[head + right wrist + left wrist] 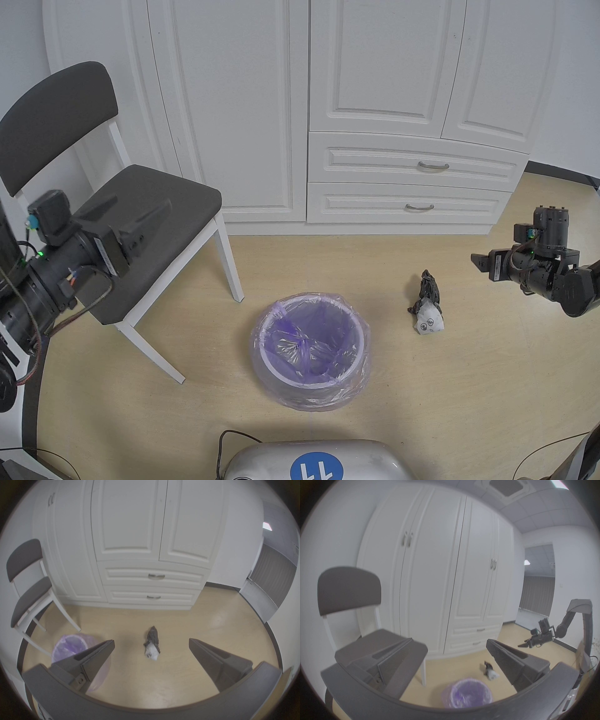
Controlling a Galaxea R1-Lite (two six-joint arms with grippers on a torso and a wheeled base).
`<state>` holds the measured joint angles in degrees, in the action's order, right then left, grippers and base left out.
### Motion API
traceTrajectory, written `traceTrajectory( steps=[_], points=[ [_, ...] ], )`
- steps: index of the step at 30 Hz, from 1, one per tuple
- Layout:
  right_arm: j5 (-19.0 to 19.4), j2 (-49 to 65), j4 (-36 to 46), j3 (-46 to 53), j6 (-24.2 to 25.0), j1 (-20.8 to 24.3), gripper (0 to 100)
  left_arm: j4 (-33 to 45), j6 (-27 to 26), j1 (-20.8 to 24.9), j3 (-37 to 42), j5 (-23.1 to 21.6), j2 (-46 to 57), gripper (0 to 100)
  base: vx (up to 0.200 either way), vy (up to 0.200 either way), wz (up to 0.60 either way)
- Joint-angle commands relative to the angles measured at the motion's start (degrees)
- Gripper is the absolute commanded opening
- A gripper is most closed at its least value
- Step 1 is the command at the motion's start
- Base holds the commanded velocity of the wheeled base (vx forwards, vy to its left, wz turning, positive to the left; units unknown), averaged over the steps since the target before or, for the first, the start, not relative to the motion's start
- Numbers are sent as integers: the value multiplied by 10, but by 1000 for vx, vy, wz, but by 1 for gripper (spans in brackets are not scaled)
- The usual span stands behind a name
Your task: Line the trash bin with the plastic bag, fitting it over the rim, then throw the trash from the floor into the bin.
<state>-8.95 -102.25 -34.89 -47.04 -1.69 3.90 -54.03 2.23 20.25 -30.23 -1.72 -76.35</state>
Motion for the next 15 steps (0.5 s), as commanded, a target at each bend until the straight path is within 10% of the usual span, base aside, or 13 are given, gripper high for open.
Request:
traceTrajectory(
  steps=[1,7,15],
  points=[
    [-11,49,-20,-15,6,1,100,-78,-14,-11,17,1,25,100,0,0,0],
    [-9,81,-30,6,4,11,100,-108,-27,-73,-4,2,15,100,0,0,0],
    [-11,65,-30,10,3,18,100,-113,-50,-91,16,0,14,100,200,0,0]
  ],
)
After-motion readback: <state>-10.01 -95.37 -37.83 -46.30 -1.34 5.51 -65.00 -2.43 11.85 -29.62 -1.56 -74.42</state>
